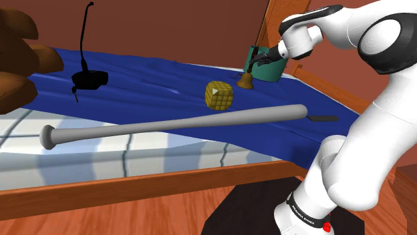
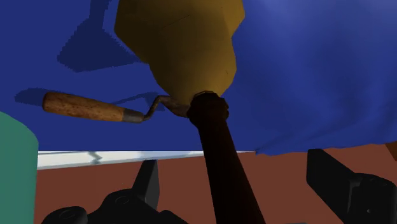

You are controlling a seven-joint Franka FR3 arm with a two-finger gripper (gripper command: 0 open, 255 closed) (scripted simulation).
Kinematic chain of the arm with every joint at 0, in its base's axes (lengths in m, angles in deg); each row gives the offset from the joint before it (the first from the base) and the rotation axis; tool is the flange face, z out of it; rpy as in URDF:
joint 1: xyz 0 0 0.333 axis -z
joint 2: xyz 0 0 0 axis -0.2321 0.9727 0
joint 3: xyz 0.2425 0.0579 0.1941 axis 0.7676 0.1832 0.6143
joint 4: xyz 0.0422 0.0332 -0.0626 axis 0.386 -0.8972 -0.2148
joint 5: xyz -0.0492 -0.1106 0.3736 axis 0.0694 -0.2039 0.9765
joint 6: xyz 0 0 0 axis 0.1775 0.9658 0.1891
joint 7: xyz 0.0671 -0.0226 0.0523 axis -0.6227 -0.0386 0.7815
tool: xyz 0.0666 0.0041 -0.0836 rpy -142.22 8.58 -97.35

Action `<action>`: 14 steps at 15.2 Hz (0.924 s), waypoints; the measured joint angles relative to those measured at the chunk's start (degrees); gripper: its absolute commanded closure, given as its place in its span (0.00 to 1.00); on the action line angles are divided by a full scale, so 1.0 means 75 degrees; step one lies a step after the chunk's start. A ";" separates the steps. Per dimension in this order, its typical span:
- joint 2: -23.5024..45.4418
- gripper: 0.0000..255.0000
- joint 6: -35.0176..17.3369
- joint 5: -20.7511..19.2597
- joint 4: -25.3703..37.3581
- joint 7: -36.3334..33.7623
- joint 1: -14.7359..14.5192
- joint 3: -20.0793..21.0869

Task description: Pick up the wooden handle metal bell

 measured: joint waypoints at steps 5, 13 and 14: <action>0.0386 0.00 -0.0022 0.0904 -0.0113 0.0782 -0.0005 -0.0138; 0.0579 1.00 -0.0047 0.1343 -0.0210 0.1166 0.0017 -0.0158; 0.0578 1.00 -0.0049 0.1343 -0.0210 0.1166 0.0016 -0.0158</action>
